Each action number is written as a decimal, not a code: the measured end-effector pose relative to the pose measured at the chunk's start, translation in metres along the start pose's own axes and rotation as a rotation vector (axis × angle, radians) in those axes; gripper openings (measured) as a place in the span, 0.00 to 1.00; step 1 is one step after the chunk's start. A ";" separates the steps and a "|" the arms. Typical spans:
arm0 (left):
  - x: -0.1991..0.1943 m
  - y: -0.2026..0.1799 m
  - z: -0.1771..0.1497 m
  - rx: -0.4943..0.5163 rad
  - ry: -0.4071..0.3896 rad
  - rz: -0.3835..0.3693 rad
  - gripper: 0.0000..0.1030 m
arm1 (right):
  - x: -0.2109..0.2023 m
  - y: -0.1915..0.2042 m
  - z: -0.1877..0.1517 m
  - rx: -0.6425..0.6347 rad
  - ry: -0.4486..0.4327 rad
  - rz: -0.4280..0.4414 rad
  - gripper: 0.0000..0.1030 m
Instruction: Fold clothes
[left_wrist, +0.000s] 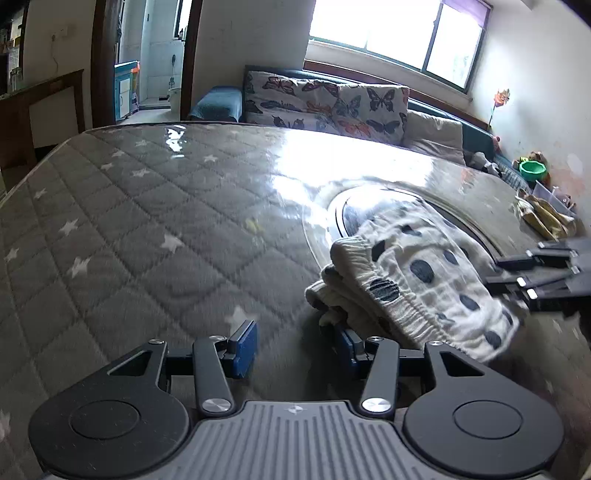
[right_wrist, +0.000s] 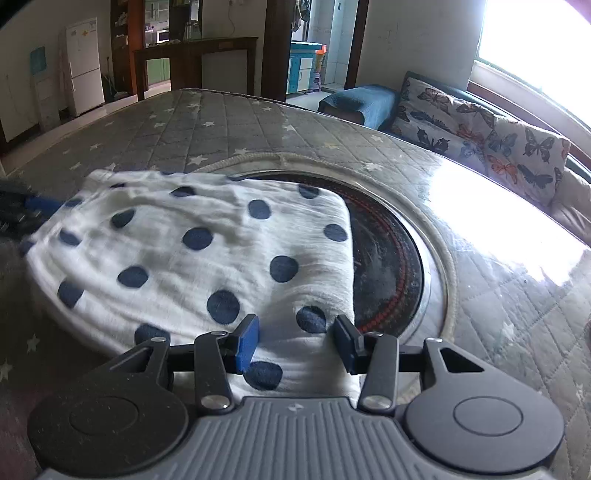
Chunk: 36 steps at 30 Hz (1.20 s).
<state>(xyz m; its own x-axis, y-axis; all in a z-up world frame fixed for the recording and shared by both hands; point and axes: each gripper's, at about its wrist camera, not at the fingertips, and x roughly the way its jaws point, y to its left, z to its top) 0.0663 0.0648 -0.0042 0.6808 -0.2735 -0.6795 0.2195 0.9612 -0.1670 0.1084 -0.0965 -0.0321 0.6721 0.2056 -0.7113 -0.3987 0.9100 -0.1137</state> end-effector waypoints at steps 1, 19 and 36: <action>0.003 0.001 0.003 -0.001 -0.001 -0.002 0.48 | -0.002 0.001 -0.001 -0.002 -0.003 -0.006 0.44; -0.003 -0.001 -0.006 -0.035 -0.044 0.083 0.58 | -0.023 -0.022 -0.025 0.154 -0.126 -0.060 0.65; -0.009 0.012 -0.024 -0.065 -0.114 0.239 0.86 | -0.044 -0.077 -0.074 0.360 -0.217 -0.207 0.87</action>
<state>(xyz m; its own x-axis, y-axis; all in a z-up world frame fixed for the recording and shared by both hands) 0.0460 0.0800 -0.0178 0.7829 -0.0375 -0.6211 0.0004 0.9982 -0.0597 0.0632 -0.2026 -0.0432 0.8448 0.0418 -0.5335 -0.0260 0.9990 0.0370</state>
